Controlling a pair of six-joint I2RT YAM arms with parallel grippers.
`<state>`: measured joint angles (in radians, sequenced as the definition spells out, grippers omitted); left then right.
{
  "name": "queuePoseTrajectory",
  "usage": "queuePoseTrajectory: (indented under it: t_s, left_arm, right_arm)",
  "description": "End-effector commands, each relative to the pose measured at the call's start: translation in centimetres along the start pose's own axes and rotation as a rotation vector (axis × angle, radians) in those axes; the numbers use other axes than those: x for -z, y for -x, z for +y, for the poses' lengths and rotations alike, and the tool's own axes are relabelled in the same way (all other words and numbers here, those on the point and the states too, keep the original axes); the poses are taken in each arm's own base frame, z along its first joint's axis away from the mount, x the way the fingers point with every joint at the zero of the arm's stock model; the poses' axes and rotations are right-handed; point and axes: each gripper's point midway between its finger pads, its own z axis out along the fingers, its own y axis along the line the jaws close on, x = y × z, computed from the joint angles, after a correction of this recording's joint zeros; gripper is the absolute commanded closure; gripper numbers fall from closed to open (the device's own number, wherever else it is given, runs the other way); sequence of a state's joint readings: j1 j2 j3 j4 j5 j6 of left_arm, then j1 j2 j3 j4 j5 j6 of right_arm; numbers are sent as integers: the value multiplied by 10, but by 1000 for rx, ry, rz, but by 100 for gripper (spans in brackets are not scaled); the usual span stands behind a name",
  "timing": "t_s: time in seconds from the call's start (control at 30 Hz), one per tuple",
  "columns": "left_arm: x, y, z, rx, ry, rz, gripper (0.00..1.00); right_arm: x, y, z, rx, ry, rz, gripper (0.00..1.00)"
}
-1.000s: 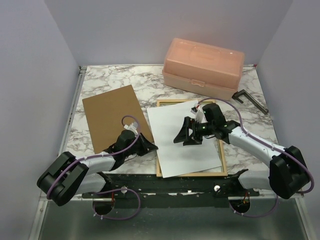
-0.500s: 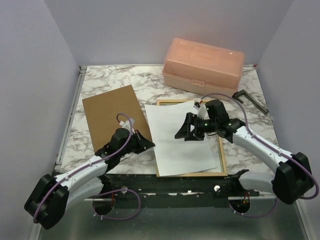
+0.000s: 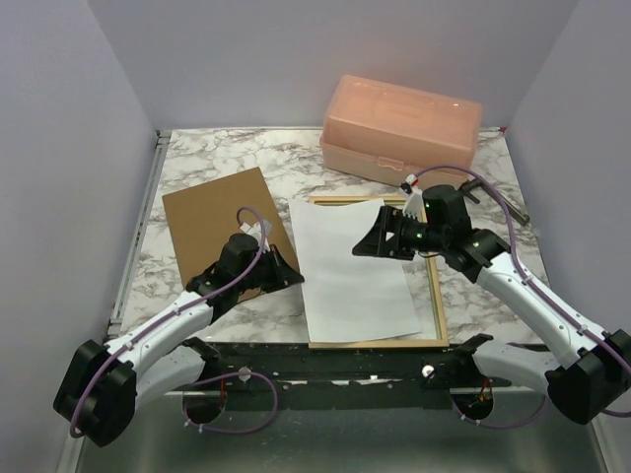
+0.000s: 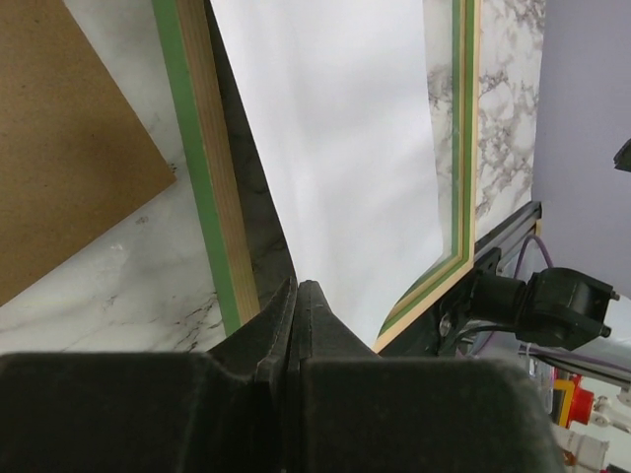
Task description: Put the photo into the frame
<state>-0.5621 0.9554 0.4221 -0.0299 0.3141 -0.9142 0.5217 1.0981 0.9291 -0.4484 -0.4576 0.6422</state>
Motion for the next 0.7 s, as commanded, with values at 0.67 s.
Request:
queuePoseTrajectory:
  t_s: [0.67]
  left_arm:
    - [-32,1,-26,-97,-102,165,100]
  right_arm:
    - [5,0,-9,6,-49,-12,17]
